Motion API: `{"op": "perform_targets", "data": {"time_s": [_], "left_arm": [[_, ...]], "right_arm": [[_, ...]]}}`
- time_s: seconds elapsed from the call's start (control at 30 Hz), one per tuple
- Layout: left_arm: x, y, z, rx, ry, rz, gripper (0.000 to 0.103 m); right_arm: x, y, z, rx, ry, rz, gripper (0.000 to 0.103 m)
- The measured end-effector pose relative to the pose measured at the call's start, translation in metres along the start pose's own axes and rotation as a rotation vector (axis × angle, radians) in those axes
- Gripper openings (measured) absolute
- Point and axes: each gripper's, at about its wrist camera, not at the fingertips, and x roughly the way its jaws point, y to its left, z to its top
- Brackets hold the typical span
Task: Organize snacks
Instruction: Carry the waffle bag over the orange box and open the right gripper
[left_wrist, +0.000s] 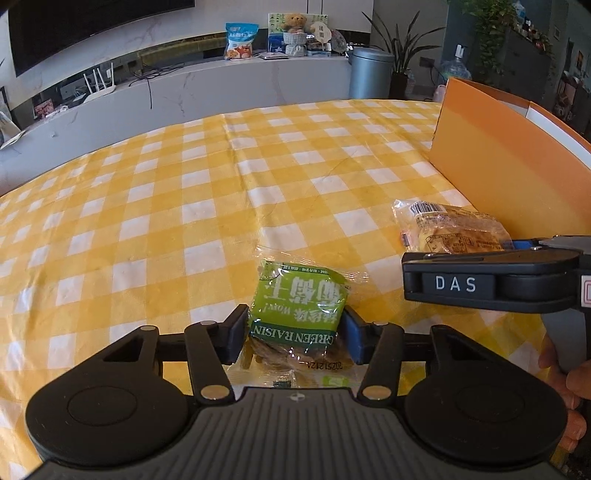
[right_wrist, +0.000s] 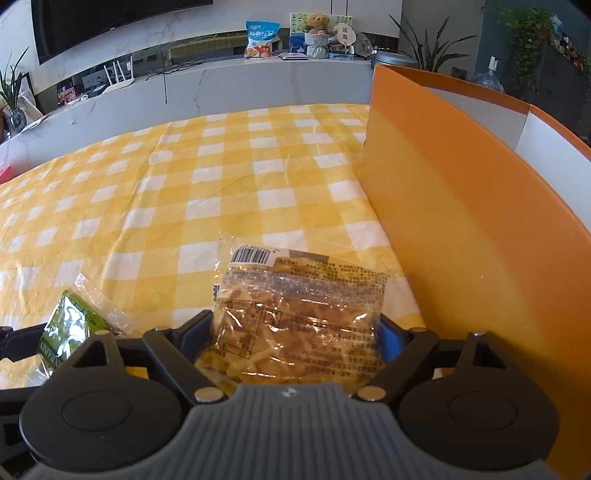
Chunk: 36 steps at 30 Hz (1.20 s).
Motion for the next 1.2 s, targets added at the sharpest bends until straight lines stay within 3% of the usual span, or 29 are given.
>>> {"op": "perform_targets", "data": {"time_s": [0.27,0.43,0.6,0.73,0.87,1.03,1.2], "left_arm": [[-0.005,0.002,-0.001,-0.05,0.01,0.032,0.057],[-0.022,0.007,-0.001,-0.076,-0.035,0.037,0.057],[-0.043,0.024,0.002,-0.206,-0.095,-0.027,0.057],[-0.069,0.027,0.012,-0.258,-0.158,-0.085,0.057],[-0.091,0.013,0.033,-0.256,-0.218,-0.143,0.057],[-0.099,-0.016,0.068,-0.215,-0.27,-0.183,0.057],[-0.088,-0.038,0.095,-0.177,-0.28,-0.195,0.057]], "right_arm": [[-0.007,0.003,0.0,-0.003,-0.031,0.063,0.081],[-0.024,0.004,0.002,-0.005,-0.085,0.12,0.08],[-0.06,-0.004,0.013,0.018,-0.148,0.217,0.08],[-0.109,-0.039,0.035,0.088,-0.23,0.308,0.08],[-0.144,-0.092,0.059,0.111,-0.304,0.258,0.081],[-0.124,-0.164,0.08,0.257,-0.224,0.183,0.081],[-0.077,-0.198,0.104,0.286,-0.091,0.143,0.081]]}}
